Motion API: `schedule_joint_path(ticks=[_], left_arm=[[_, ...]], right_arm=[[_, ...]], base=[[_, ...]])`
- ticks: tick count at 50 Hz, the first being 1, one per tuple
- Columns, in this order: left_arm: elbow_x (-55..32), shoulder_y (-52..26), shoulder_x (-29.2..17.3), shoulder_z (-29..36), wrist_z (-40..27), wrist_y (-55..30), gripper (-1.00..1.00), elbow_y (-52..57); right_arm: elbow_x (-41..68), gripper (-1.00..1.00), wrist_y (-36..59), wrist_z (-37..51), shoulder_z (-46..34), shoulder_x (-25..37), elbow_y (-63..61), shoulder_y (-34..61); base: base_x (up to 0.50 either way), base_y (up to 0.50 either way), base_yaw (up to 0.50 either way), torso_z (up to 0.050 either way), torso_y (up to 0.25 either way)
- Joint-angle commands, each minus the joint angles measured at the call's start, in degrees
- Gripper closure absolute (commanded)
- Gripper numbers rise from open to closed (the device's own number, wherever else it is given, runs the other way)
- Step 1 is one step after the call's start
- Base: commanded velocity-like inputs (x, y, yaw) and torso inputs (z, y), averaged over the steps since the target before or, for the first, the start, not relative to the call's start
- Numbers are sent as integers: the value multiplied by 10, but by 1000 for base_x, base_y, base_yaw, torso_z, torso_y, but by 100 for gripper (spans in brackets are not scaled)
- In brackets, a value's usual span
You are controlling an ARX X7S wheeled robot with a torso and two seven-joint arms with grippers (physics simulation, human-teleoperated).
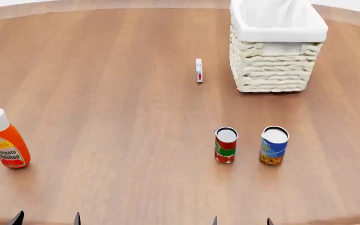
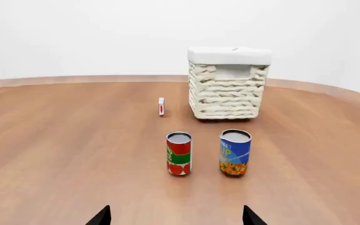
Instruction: Pick up the cream cheese box, and put it in the basket.
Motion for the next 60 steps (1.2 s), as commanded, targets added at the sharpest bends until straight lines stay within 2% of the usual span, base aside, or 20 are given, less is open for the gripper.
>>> schedule_joint_path(ticks=[1,39,41,44,60], left_arm=[[-12,1,-12,13,-13,-4,-100,5],[-48,-1,-50,57,-56,7,-100,0],[-18,-3,-50,61,-82,3,-100,4],[-54,6,-53,57,-60,18,-100,6],[-54,2,-62,71,-76,30,-100,-2]], right_arm=[[7,-100,0,9,-9,7,0,0],[43,-100,-5,51,-62,48,0,2],[44,-100,-5,52,-64,50,0,2],[45,-100,-7,54,-66,51,3,3],[59,-100,-9,61,-79,62,2,3]], base=[[0,0,0,0,0],[0,0,0,0,0],[0,0,0,0,0],[0,0,0,0,0],[0,0,0,0,0]])
